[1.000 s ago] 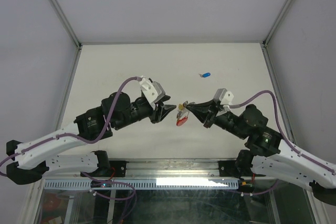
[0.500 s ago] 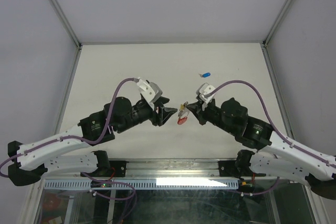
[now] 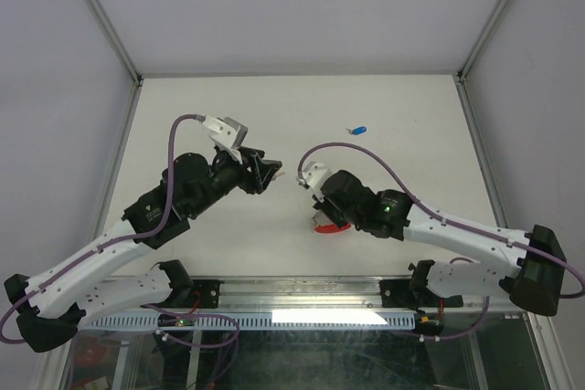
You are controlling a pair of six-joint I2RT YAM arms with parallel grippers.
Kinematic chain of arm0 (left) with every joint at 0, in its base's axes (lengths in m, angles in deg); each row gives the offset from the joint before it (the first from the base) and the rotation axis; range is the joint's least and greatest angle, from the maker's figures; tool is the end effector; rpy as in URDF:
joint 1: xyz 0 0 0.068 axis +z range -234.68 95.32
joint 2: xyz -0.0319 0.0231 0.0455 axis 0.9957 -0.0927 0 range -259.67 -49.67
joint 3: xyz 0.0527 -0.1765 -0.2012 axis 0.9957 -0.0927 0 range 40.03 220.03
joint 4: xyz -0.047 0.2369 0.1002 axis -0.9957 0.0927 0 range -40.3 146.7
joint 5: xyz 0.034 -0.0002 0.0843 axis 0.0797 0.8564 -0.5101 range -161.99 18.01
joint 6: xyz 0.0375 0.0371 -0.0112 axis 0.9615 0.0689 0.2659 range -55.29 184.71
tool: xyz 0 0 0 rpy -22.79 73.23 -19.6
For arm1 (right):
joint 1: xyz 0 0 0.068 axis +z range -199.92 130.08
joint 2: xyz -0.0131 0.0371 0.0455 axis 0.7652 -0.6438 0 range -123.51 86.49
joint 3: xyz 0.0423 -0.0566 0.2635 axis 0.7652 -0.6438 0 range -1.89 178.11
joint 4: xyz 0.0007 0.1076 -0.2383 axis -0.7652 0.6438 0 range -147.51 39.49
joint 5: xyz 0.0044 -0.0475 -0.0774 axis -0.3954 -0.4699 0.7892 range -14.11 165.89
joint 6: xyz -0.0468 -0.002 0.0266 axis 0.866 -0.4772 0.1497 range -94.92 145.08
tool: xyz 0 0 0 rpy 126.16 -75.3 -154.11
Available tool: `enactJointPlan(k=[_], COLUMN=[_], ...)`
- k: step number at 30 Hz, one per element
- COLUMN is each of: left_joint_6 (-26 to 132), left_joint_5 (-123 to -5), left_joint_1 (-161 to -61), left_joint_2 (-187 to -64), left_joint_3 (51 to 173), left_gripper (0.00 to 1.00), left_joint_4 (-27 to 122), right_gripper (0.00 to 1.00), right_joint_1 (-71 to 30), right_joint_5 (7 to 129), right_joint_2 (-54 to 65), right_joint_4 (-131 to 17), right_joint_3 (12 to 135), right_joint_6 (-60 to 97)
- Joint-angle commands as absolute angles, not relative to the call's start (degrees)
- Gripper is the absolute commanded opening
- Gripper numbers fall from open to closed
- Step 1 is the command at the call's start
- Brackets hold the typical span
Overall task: Put the keys on the keyring
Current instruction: Place the keyring at the center of the board.
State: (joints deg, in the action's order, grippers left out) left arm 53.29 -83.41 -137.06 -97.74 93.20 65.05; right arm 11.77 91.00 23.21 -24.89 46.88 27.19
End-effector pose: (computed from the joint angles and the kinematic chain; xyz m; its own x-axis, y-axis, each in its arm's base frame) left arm 0.1213 -0.1459 0.3720 -0.2367 -0.0108 -0.9715 0.6230 0.7656 -0.1603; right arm 0.1160 0.1957 0.2667 -0.3192 -0.6674 -0.6728 -0.7781 0.5898 -0.2159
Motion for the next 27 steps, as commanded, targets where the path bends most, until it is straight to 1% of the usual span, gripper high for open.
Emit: enactJointPlan(k=[1, 7, 8, 9, 12, 15, 18, 24, 27], left_joint_6=[51.7, 51.2, 51.1, 51.1, 50.9, 50.7, 50.3, 48.6, 47.7], left_joint_5=[-81.3, -82.5, -82.8, -83.0, -83.1, -83.1, -83.1, -77.4, -74.0], left_joint_1=[-136.8, -136.8, -136.8, -136.9, -136.8, -136.8, -136.6, -133.7, -132.2], left_joint_2=[-96.7, -96.6, -96.6, -96.6, -96.8, -97.2, -97.9, -102.7, -104.0], left_joint_3=[92.9, 92.8, 92.9, 92.9, 92.9, 92.8, 92.3, 90.2, 88.6], left_gripper=[0.5, 0.5, 0.5, 0.5, 0.5, 0.5, 0.5, 0.51, 0.52], left_joint_4=[64.7, 65.4, 65.5, 65.6, 66.0, 66.3, 66.4, 64.9, 62.3], right_gripper=[0.0, 0.0, 0.02, 0.05, 0.18, 0.31, 0.37, 0.39, 0.39], right_joint_1=[11.9, 12.5, 12.7, 12.8, 13.1, 13.0, 12.3, 5.8, 3.8], right_joint_5=[89.4, 83.4, 82.3, 81.2, 78.2, 77.1, 80.4, 84.9, 84.8], right_joint_2=[19.1, 9.7, 8.3, 7.2, 5.4, 7.8, 13.1, 21.4, 24.9], right_joint_4=[-27.5, -34.7, -36.3, -37.6, -41.6, -46.2, -48.7, -42.0, -42.4], right_joint_3=[51.0, 52.7, 52.8, 52.8, 52.2, 48.9, 45.3, 40.8, 36.3], right_joint_6=[28.4, 28.9, 29.0, 28.8, 27.0, 23.7, 18.5, -0.4, -9.1])
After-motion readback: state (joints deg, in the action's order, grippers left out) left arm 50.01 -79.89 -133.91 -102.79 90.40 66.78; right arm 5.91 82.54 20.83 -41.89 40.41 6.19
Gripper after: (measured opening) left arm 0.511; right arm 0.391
